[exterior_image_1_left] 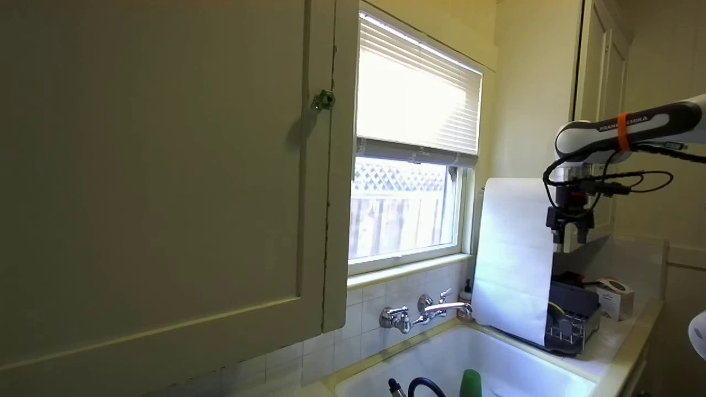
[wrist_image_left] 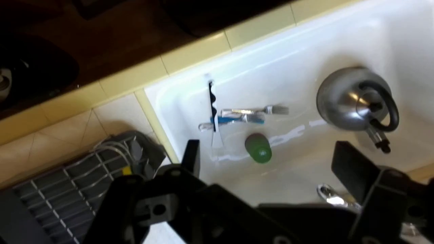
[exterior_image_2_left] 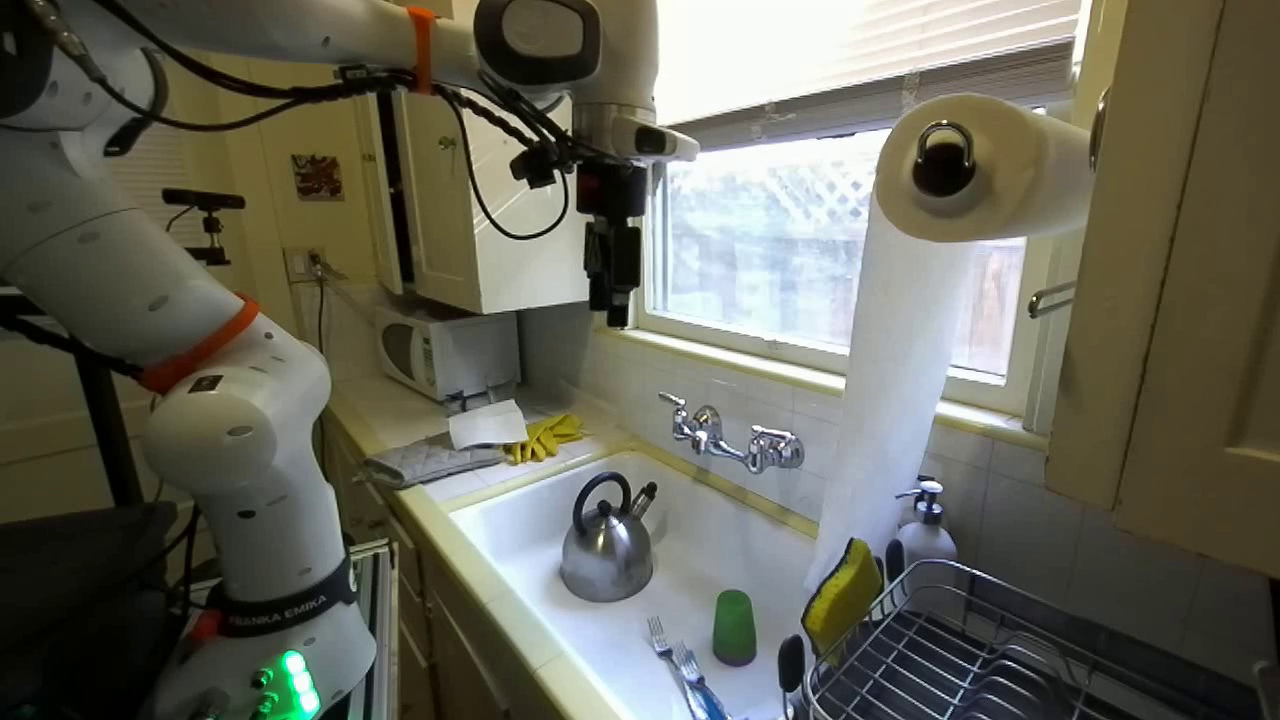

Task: Roll up the paper towel roll

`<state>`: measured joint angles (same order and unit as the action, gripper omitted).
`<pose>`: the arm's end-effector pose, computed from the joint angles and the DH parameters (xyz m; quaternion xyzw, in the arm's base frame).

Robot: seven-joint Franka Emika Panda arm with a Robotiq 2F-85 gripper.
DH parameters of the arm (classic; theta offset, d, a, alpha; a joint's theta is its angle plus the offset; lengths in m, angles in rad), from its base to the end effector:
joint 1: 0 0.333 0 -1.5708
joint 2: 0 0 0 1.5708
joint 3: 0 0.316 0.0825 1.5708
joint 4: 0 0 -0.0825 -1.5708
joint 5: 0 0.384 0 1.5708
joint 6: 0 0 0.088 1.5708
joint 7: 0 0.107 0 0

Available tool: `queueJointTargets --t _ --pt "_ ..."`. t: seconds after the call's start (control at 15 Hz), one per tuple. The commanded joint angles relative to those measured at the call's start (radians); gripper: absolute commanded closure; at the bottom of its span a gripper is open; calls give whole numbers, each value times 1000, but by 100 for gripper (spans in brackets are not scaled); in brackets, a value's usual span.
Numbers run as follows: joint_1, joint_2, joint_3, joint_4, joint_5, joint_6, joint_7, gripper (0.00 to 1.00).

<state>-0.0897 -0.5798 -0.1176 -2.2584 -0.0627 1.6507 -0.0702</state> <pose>0.3617 -0.0909 0.5720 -0.9983 0.0555 0.0152 0.0029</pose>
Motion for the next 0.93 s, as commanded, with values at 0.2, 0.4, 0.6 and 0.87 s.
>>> queueJointTargets --t 0.2,0.4,0.6,0.87 --pt "-10 114 48 141 -64 264 50 0" --pt "-26 194 70 239 -145 339 86 0" --pt "-41 280 86 332 -247 410 114 0" --pt "-43 393 102 472 -388 399 120 0"
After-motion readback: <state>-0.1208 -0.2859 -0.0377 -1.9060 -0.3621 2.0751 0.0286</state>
